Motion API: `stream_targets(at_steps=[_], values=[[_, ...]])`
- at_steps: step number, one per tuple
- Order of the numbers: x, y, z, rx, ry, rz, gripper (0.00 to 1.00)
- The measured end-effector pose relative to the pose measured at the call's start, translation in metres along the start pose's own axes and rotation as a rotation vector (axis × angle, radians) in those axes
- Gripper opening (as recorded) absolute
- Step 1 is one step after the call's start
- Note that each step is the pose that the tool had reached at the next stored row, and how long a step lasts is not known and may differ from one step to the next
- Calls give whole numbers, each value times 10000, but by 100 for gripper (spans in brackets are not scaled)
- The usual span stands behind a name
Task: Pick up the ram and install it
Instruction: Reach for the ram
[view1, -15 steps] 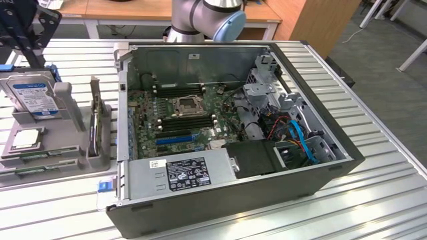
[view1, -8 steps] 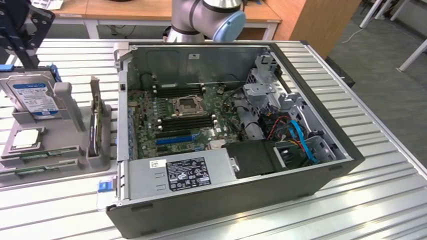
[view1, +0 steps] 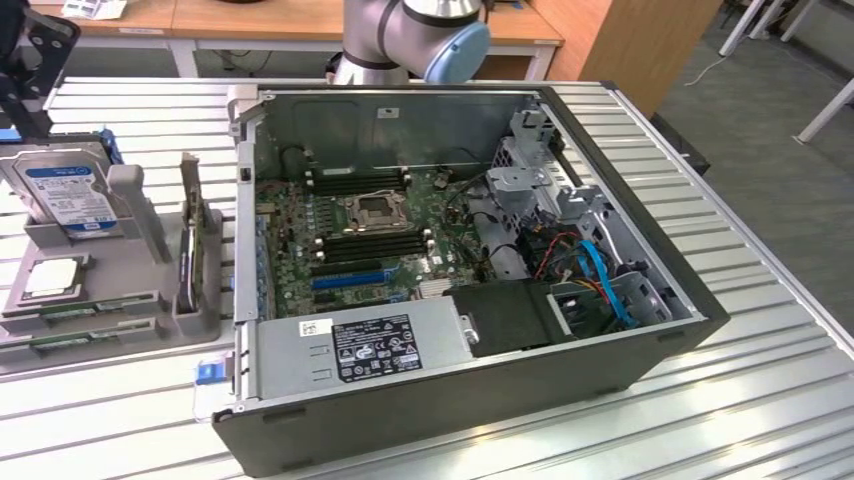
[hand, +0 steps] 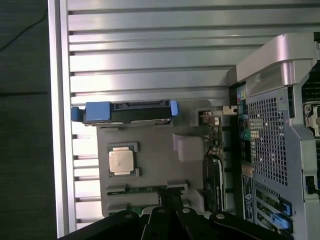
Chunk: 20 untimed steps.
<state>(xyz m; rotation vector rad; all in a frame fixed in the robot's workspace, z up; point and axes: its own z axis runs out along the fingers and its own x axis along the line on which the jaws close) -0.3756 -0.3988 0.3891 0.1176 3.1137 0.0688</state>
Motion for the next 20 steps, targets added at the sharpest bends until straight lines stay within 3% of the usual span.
stream_targets(at_steps=[13, 20], values=[[34, -7, -1, 0, 1, 2, 10], [28, -96, -4, 0, 0, 0, 10]])
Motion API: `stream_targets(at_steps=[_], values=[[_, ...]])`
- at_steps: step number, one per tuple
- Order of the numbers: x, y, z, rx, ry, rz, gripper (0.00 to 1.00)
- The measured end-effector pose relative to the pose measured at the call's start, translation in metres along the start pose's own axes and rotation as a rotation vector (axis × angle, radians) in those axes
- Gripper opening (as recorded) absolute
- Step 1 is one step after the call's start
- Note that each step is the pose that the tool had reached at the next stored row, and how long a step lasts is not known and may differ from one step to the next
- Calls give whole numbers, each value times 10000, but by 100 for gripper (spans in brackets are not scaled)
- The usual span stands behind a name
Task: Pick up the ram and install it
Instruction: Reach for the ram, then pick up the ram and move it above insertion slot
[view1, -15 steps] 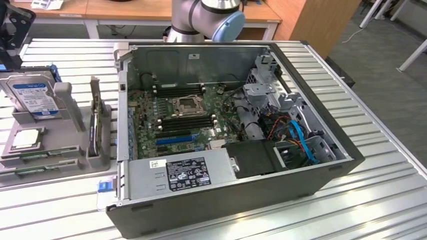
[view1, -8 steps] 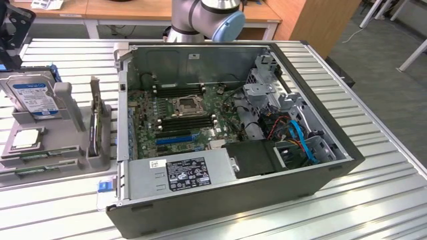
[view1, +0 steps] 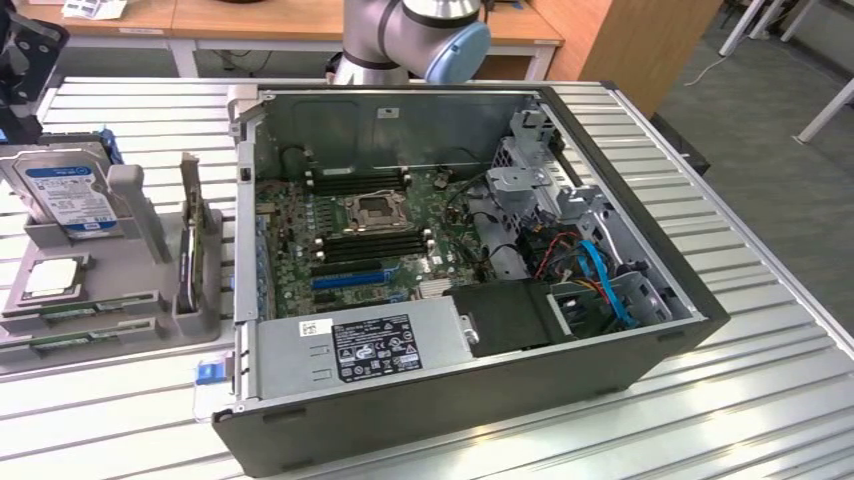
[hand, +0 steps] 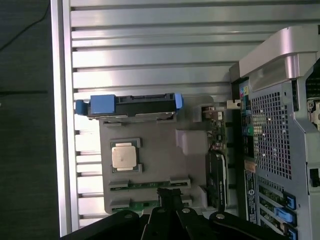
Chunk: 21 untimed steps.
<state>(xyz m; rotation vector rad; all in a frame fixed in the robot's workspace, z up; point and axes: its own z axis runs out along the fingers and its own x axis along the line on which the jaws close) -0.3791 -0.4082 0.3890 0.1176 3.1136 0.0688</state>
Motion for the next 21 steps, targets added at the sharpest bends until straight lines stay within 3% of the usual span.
stream_targets(at_steps=[12, 21], values=[[-1, -135, -6, 0, 0, 0, 10], [-1, -138, -6, 0, 0, 1, 10]])
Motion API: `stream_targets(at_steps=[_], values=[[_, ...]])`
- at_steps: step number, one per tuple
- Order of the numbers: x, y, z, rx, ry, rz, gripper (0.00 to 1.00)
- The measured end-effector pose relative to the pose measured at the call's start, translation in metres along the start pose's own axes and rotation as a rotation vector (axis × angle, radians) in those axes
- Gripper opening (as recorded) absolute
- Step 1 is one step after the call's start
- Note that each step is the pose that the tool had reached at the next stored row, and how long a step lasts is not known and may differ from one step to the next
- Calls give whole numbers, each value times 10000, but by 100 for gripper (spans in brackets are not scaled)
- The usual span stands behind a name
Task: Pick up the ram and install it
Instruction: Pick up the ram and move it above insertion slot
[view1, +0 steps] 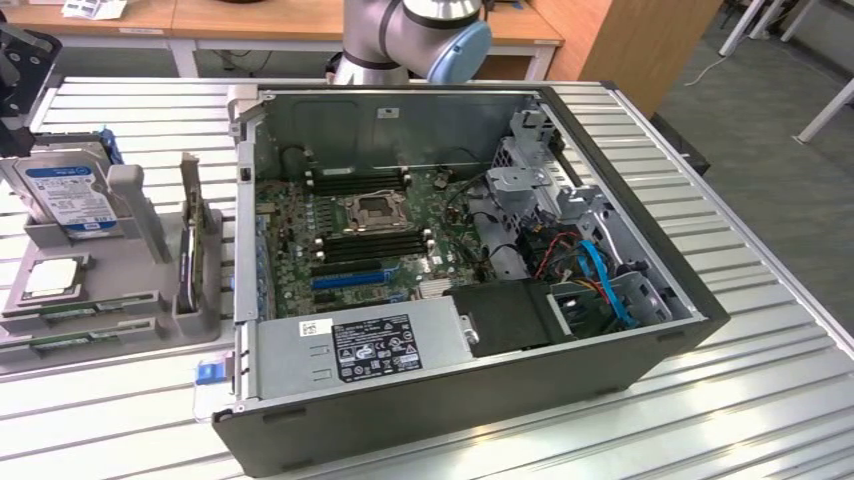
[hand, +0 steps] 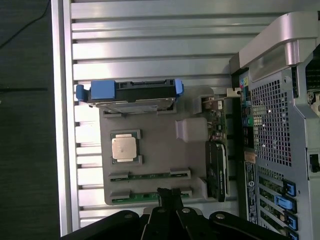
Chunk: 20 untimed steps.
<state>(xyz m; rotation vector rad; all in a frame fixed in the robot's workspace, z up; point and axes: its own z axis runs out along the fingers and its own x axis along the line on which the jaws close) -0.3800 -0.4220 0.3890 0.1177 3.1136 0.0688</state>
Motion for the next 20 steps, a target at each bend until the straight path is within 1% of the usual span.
stream_targets(at_steps=[7, 10, 14, 20], values=[[0, 0, 0, 0, 0, -14, 10], [0, 0, 0, -2, 7, -134, 10], [0, 0, 0, -14, 27, -603, 10], [0, 0, 1, -37, 72, -1602, 10]])
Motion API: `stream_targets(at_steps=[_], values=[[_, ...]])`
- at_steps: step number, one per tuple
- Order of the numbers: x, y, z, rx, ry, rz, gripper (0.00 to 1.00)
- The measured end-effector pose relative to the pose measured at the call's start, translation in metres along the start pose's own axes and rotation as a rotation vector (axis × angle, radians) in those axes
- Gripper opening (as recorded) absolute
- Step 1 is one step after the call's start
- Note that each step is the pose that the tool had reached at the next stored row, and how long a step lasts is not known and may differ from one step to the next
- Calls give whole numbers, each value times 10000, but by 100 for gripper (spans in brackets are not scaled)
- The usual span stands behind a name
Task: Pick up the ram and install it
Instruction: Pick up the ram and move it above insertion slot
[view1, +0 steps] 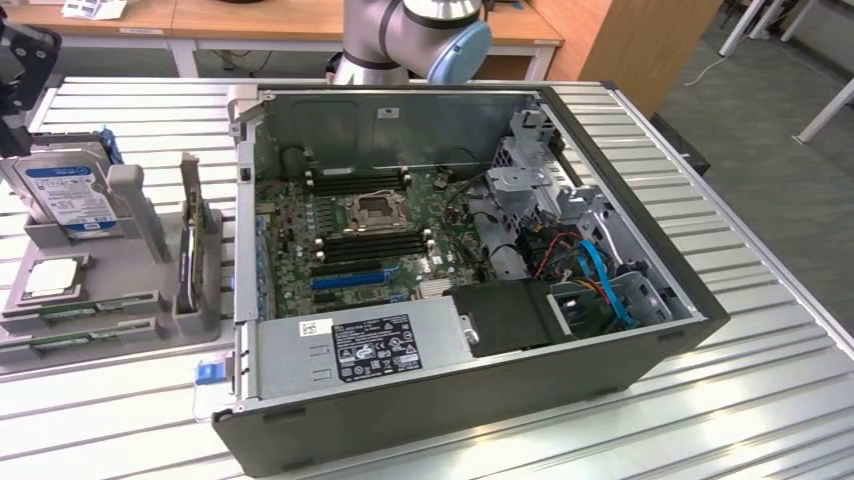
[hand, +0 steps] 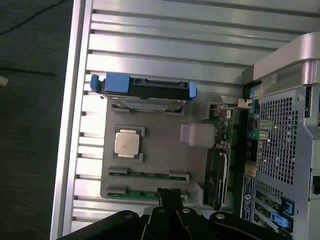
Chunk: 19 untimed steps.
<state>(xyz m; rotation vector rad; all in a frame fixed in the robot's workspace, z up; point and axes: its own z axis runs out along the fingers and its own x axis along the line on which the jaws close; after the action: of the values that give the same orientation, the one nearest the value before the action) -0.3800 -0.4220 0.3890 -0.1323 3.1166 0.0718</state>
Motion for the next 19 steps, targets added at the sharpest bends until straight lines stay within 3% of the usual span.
stream_targets(at_steps=[19], values=[[0, 0, 4, -84, 162, -3586, 10]])
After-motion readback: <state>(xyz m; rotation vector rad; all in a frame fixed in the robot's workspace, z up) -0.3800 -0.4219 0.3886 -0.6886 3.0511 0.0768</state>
